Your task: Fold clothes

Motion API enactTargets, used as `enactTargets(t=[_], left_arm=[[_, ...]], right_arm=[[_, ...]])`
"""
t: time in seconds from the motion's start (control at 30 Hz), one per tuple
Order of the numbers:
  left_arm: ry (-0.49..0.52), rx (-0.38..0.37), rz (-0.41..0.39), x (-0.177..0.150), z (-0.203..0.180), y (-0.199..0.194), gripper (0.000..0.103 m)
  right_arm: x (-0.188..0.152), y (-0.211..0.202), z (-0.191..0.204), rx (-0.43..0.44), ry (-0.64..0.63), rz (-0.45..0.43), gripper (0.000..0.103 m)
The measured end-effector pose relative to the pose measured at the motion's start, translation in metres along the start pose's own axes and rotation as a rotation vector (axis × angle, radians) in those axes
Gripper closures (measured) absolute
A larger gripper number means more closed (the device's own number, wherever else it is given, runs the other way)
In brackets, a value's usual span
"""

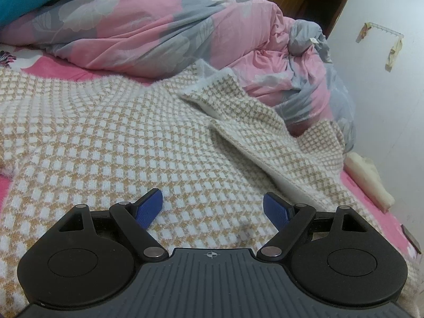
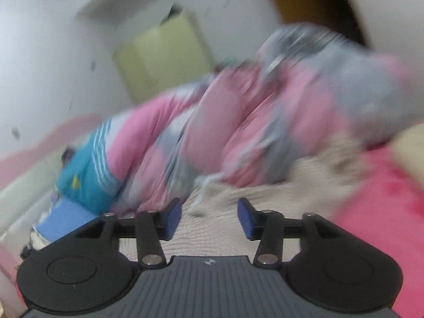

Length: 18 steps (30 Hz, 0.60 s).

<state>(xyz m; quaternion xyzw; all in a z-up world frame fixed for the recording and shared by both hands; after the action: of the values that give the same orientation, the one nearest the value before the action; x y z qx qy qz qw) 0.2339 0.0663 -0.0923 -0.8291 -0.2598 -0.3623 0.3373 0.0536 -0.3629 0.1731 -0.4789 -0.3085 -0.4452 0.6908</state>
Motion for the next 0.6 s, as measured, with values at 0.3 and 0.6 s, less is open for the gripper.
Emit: enactTargets(t=[0.3,0.6], left_arm=[[-0.025,0.035,-0.066,0.008,-0.016,-0.024,0.019],[-0.087,-0.045,0.098,-0.041,-0.105,-0.062,0.019]], right_arm=[[-0.107,-0.159,-0.061,-0.249,0.003,-0.09,0.047],[-0.231,-0.015,0.024,-0.383,-0.895,-0.039,0.047]])
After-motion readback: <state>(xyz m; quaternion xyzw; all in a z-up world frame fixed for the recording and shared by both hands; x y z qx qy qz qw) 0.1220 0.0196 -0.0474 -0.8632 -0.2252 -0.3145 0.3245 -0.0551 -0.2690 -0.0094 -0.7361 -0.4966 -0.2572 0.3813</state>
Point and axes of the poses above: each gripper's, at about its wrist camera, not at the fingertips, and y roughly the way its jaws point, z to its left, x to its top, the point moved 2 cm from there along y, roughly the way its jaws point, and after that the axes turned 9 degrees about -x, right-handed, at the moved point
